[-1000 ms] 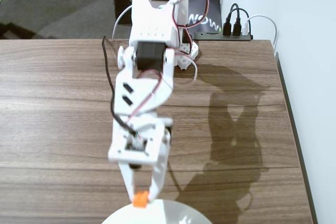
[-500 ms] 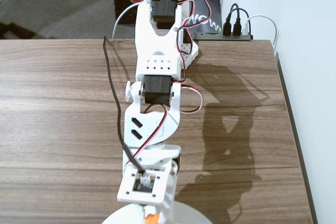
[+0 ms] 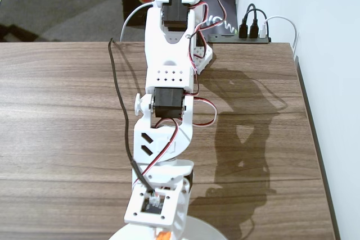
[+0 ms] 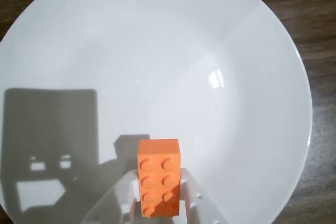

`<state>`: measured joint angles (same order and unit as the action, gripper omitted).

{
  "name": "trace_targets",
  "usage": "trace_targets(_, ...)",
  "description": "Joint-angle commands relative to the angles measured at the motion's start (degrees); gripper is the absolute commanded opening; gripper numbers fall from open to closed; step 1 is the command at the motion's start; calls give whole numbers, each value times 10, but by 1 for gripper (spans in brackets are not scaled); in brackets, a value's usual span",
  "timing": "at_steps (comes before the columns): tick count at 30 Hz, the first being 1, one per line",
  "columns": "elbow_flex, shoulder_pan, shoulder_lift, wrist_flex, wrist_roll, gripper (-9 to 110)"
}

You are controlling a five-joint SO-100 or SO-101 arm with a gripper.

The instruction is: Grasp a lego block and put it on the plate.

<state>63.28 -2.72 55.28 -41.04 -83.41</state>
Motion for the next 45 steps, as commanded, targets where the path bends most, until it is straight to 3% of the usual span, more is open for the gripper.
trace_targets(1,-27,-4,5,-7,2,12)
trace_targets(7,-26,-7,16,-31,8,22)
trace_targets(24,149,-8,192,-45,40,22)
trace_targets(27,201,-7,247,-45,47,20)
trace_targets(31,276,-4,323,-45,93,1)
trace_targets(45,401,24,465,-69,173,1)
